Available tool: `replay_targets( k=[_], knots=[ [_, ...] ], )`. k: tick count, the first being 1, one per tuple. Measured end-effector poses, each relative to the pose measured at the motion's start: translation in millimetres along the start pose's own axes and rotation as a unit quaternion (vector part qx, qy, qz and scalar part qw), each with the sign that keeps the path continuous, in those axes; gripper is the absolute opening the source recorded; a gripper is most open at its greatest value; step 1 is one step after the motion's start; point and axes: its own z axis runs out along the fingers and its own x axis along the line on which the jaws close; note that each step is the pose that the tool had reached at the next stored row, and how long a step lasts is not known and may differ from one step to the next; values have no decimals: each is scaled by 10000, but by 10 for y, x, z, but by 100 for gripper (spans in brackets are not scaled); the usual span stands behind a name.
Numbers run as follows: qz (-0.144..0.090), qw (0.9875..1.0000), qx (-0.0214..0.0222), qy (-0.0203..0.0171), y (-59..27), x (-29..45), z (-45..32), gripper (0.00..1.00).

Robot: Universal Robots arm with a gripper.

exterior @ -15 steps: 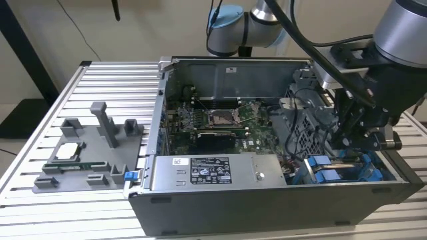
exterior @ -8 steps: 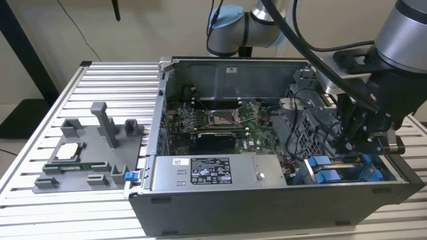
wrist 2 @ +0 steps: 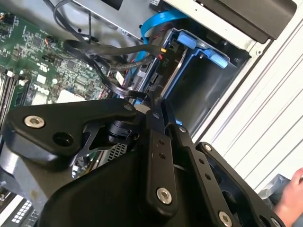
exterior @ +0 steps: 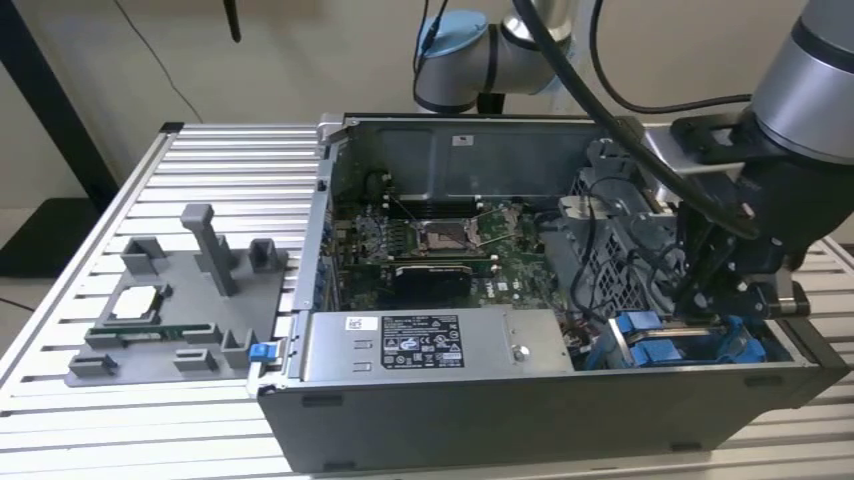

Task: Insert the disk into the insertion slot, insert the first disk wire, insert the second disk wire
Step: 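Insert the second disk wire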

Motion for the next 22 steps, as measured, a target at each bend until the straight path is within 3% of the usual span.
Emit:
replay_targets(
  k=[4, 13, 22],
  knots=[
    [9, 10000, 1, 2, -13, -4, 40, 0],
    [7, 10000, 5, 12, -44, -94, 123, 0],
    [7, 10000, 11, 17, -88, -109, 155, 0]
  ],
)
